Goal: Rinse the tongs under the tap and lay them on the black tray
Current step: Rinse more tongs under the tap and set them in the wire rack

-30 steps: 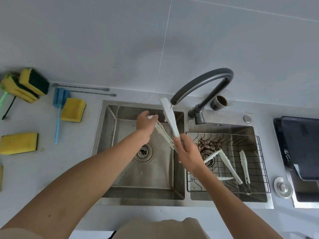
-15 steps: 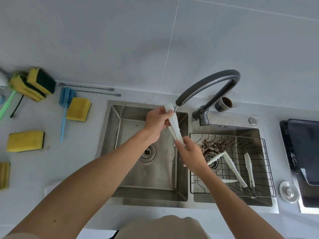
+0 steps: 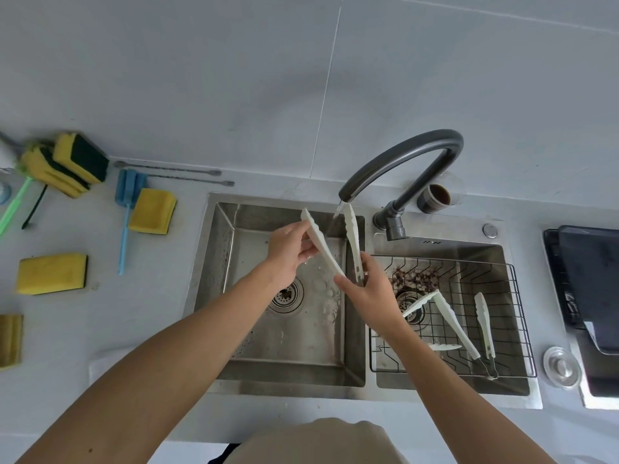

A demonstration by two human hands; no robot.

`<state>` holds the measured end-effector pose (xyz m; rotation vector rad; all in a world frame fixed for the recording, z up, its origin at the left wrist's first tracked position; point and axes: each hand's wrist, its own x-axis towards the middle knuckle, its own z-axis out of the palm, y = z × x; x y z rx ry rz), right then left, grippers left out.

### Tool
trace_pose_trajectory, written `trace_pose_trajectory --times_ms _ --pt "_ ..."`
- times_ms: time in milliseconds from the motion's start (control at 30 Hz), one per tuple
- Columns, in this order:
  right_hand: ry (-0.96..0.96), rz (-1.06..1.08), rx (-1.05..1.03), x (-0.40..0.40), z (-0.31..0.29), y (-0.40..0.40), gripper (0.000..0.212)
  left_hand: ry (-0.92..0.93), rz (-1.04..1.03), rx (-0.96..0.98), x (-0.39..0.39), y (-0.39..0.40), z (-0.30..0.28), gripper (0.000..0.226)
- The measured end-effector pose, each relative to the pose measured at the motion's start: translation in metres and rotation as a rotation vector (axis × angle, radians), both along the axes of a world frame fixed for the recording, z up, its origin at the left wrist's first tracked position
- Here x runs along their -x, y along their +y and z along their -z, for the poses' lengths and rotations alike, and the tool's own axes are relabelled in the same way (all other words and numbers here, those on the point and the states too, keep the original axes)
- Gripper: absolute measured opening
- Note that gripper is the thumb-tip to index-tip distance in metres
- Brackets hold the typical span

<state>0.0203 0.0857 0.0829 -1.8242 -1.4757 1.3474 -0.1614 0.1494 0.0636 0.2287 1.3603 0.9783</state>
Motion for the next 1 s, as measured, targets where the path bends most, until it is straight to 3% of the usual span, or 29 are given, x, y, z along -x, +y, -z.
trace_pose_trajectory --times_ms 100,167,233,400,533,700,833,900,1000 --pt "-0.190 -0.089 -0.078 0.003 0.000 -0.003 0.075 0.111 -0.046 0.063 0.007 -0.008 0.006 0.024" --pt "-0.236 -0.146 -0.103 0.006 0.002 -0.005 0.075 0.285 0.003 0.058 0.010 -0.013 0.009 0.048" --pt "-0.296 -0.232 -0.151 0.009 0.004 -0.006 0.073 0.384 0.050 -0.006 0.011 -0.014 0.005 0.054" --pt "-0.340 -0.332 -0.201 0.013 0.007 -0.010 0.062 0.078 0.093 -0.127 0.003 -0.003 -0.009 0.027" --pt "-0.359 -0.327 -0.247 0.011 0.005 -0.009 0.059 0.025 0.109 -0.141 -0.002 0.005 -0.010 0.020" --pt "-0.337 -0.290 -0.328 0.001 0.007 -0.015 0.053 -0.070 0.148 -0.174 -0.006 0.010 -0.016 0.033" --pt "-0.223 -0.128 -0.337 -0.002 0.007 -0.016 0.047 -0.134 0.152 -0.205 -0.009 0.016 -0.023 0.040" --pt "-0.173 -0.006 -0.287 -0.003 0.006 -0.016 0.044 -0.175 0.122 -0.204 -0.011 0.019 -0.026 0.043" --pt "-0.091 0.107 -0.110 -0.006 0.002 -0.015 0.055 -0.212 0.111 -0.207 -0.013 0.019 -0.030 0.043"
